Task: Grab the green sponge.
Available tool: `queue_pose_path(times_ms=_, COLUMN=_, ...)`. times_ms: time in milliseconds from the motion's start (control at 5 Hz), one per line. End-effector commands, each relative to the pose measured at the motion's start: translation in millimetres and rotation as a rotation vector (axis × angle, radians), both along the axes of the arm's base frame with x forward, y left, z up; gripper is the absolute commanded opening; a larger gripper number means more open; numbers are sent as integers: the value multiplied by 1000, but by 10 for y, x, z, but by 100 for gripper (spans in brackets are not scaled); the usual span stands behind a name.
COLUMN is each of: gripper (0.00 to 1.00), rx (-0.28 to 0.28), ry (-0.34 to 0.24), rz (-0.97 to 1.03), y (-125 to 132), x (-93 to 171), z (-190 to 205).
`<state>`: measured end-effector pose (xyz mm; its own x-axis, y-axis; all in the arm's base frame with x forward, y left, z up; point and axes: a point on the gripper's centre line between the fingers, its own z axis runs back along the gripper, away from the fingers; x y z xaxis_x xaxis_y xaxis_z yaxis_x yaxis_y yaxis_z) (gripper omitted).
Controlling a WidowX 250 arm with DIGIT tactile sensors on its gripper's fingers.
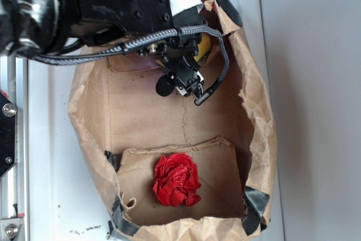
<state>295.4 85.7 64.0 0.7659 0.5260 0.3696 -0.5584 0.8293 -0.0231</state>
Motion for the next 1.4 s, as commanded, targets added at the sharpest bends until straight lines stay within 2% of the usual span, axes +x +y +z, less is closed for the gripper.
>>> queue_pose_path(times_ms=0, gripper=100, rx=37, ry=-45, rz=-6, y=-90, x=270, z=17)
queue_pose_path(times_ms=400, gripper=100, rx=64, ry=-45, rz=-18, y=-161, x=237, z=-72)
queue_pose_path(times_ms=600, gripper=0, rx=57, ry=-37, rz=-4, y=-153, x=208, z=-67)
queue_pose_path(times_ms=1000, gripper=0, rx=37, ry=-39, rz=-38, y=-141, x=196, z=101)
queue_pose_path(times_ms=1200, gripper=0, rx=8, ry=-33, rz=-83, y=-151, x=119, z=285)
